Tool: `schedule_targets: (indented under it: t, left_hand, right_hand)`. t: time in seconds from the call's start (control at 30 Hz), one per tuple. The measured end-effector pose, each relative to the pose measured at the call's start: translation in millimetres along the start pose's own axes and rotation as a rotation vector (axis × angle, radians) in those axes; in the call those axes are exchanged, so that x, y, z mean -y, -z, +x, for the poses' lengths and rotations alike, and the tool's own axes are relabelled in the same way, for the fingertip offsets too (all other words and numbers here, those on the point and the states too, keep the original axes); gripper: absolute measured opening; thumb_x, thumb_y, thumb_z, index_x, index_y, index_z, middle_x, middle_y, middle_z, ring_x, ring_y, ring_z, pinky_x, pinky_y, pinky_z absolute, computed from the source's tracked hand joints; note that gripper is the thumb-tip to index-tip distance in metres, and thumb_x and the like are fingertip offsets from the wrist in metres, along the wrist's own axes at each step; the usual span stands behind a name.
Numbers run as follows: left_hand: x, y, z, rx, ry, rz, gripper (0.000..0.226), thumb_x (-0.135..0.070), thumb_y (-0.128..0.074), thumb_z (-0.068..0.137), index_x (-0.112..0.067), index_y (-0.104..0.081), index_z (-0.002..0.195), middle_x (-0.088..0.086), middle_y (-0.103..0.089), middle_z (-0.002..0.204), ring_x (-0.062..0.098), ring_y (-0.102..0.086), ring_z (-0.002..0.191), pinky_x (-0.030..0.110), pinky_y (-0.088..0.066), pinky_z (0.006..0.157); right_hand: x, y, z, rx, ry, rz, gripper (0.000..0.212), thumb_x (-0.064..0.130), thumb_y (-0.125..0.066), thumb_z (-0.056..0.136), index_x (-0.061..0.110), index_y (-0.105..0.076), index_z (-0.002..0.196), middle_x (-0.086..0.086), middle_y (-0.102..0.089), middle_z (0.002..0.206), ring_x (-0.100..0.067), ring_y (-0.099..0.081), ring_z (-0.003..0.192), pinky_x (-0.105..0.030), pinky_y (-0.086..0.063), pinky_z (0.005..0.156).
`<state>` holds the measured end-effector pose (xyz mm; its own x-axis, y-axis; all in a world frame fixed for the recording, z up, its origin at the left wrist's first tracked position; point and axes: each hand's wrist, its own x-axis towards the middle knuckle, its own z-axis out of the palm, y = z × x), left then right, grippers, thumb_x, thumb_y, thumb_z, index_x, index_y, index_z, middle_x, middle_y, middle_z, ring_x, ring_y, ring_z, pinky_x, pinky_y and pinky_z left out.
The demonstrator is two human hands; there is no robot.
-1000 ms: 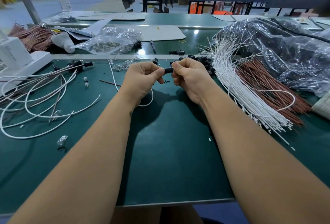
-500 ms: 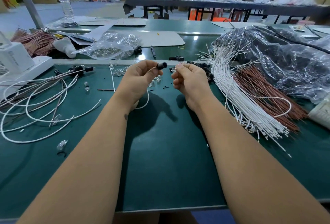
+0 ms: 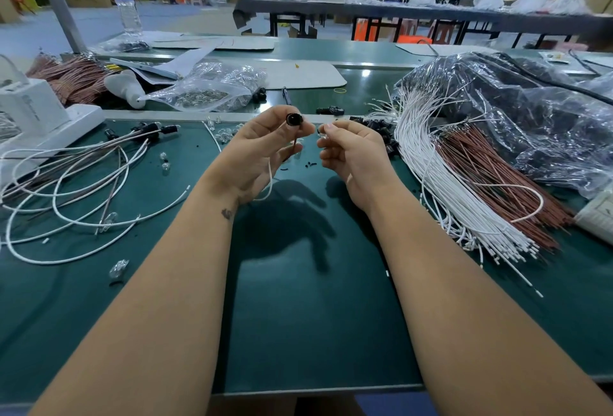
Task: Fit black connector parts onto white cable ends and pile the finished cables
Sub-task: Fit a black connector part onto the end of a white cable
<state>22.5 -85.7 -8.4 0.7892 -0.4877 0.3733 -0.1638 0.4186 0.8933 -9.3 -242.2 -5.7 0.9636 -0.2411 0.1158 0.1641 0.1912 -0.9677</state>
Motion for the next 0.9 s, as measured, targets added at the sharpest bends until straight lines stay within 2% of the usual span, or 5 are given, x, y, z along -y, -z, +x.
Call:
schedule_targets:
  t: [0.2, 0.3, 0.5, 0.73, 0.9]
  left_hand:
    - [-1.6, -1.1, -0.4, -0.034, 0.026, 0.026, 0.005, -0.019, -0.054, 0.091, -0.016, -0.058, 0.093, -0.005, -0.067, 0.087, 0.013, -0.061, 0.092, 0.029, -0.046, 0.087]
    - [-2.5, -2.2, 1.0, -0.151, 0.022, 0.068, 0.012, -0.012, -0.051, 0.097, -0.017, -0.060, 0.092, -0.007, -0.068, 0.079, 0.010, -0.062, 0.077, 0.023, -0.050, 0.076]
    - [3.0, -4.0, 0.7, -0.281, -0.005, 0.482, 0.020, -0.003, -0.054, 0.096, -0.020, -0.064, 0.089, -0.010, -0.065, 0.063, 0.004, -0.052, 0.052, 0.016, -0.044, 0.055]
    - [6.1, -6.6, 1.0, -0.316, 0.063, 0.805, 0.016, -0.017, -0.064, 0.090, -0.022, -0.064, 0.075, -0.001, -0.059, 0.066, 0.004, -0.048, 0.056, 0.015, -0.039, 0.056]
    - [4.4, -10.9, 2.0, -0.348, 0.055, 0.822, 0.011, -0.018, -0.063, 0.091, -0.018, -0.064, 0.080, 0.000, -0.061, 0.072, 0.008, -0.050, 0.063, 0.011, -0.039, 0.056]
  right_hand:
    - [2.6, -6.9, -6.9, 0.045, 0.180, -0.195, 0.010, 0.016, -0.072, 0.086, 0.013, -0.064, 0.080, -0.006, -0.057, 0.059, -0.013, -0.046, 0.049, -0.021, -0.038, 0.046]
    - [5.5, -8.0, -9.5, 0.078, 0.229, -0.177, 0.011, 0.012, -0.074, 0.083, 0.018, -0.066, 0.088, -0.004, -0.057, 0.057, -0.017, -0.047, 0.054, -0.021, -0.039, 0.048]
    - [3.0, -9.8, -9.0, 0.080, 0.268, -0.273, 0.011, 0.010, -0.073, 0.084, 0.019, -0.069, 0.089, 0.007, -0.056, 0.050, -0.007, -0.049, 0.047, -0.017, -0.040, 0.046]
    - [-4.1, -6.2, -3.2, 0.017, 0.212, -0.316, 0.005, 0.012, -0.069, 0.088, 0.012, -0.065, 0.084, 0.004, -0.061, 0.056, -0.007, -0.050, 0.048, -0.018, -0.043, 0.049]
    - [-8.9, -7.4, -0.9, 0.015, 0.134, -0.216, 0.005, 0.011, -0.066, 0.091, 0.009, -0.064, 0.086, 0.004, -0.060, 0.055, -0.007, -0.050, 0.044, -0.019, -0.042, 0.046]
